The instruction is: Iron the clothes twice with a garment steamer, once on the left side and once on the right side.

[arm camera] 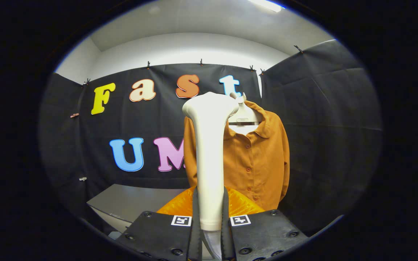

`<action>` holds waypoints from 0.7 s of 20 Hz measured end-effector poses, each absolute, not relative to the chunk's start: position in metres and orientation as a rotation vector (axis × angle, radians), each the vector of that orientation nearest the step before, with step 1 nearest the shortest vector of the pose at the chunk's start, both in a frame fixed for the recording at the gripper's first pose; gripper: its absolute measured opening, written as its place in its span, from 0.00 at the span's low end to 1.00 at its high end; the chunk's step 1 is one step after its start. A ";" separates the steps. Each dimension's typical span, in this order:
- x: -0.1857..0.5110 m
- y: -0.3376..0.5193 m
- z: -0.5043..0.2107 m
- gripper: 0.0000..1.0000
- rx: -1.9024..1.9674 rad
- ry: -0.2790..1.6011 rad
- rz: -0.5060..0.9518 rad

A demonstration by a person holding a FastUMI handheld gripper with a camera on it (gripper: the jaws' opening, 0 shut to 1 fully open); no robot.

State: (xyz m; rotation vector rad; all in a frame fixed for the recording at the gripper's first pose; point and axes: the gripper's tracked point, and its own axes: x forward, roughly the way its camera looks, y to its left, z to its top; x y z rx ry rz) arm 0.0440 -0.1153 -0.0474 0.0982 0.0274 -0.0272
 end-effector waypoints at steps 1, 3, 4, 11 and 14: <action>0.044 -0.108 -0.044 0.24 0.097 0.023 -0.014; 0.046 -0.094 -0.038 0.24 0.099 0.016 0.012; 0.046 -0.088 -0.037 0.24 0.096 0.016 0.024; 0.052 -0.070 -0.040 0.24 0.083 0.018 0.051; 0.056 -0.071 -0.043 0.24 0.075 0.016 0.042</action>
